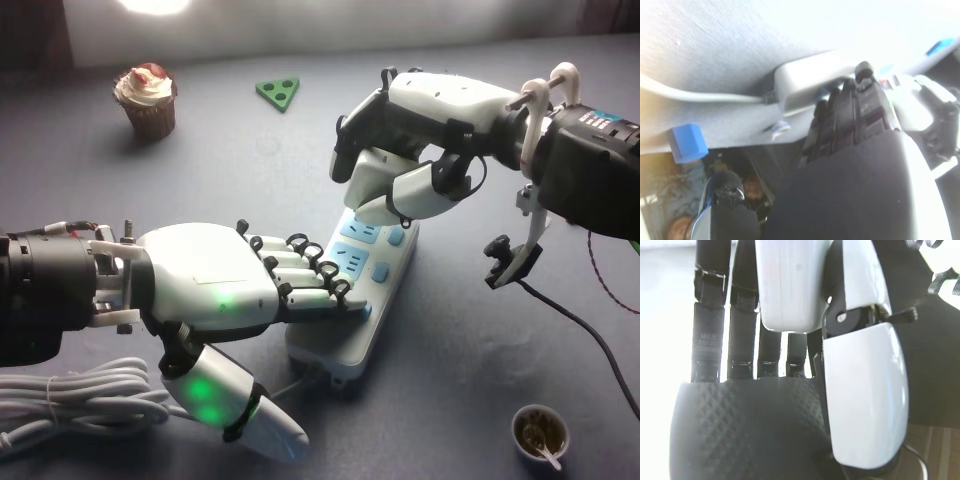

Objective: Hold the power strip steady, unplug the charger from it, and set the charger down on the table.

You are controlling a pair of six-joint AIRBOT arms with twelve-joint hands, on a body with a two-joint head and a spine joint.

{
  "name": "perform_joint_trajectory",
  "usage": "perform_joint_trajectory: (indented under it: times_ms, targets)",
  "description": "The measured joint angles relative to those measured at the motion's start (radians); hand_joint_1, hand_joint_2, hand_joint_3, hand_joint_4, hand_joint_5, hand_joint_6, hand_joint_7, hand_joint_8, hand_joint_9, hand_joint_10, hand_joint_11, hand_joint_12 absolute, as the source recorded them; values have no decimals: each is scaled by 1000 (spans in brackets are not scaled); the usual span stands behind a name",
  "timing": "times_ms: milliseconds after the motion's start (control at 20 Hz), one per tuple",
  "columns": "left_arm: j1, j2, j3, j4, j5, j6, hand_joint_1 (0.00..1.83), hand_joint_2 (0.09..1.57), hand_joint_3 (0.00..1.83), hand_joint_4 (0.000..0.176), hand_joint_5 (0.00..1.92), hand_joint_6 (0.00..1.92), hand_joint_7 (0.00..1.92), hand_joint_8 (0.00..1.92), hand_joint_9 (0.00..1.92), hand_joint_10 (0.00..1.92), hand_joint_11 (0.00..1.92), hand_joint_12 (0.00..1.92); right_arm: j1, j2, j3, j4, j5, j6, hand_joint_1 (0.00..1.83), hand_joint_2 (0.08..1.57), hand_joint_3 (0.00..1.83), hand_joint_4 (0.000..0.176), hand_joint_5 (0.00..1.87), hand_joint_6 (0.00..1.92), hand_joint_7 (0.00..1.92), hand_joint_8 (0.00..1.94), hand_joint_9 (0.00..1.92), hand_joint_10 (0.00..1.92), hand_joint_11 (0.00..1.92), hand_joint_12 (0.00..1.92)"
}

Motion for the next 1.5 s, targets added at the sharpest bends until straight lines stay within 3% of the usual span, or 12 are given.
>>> perform_joint_trajectory:
  times_ms: [300,600,850,1250,1500]
  targets:
    - [-6,0,0,8,0,-2,0,941,0,0,75,5,110,3,101,4,111,17,0,27,-11,0,1,3,1384,1083,0,0,962,969,1044,774,1021,1055,966,693]
    - [-8,0,0,24,0,-12,0,946,2,0,70,1,107,0,98,1,111,16,-1,119,-47,0,2,10,1383,1089,1,0,927,1015,998,852,1049,1013,993,678]
    - [-10,1,0,29,0,-16,0,940,0,0,65,2,97,0,83,0,102,11,-43,194,-98,15,-3,26,1386,1079,0,0,969,969,1036,786,1043,1012,985,673]
    - [-21,2,0,35,0,-24,0,954,4,0,70,2,111,4,96,4,110,13,-111,198,-109,79,-21,33,1384,1087,1,0,905,1036,1054,766,1039,1035,978,676]
    - [-21,2,0,35,0,-26,0,945,0,0,72,2,112,3,95,3,104,10,-118,198,-109,91,-14,34,1386,1075,0,0,996,953,1040,777,1039,991,985,692]
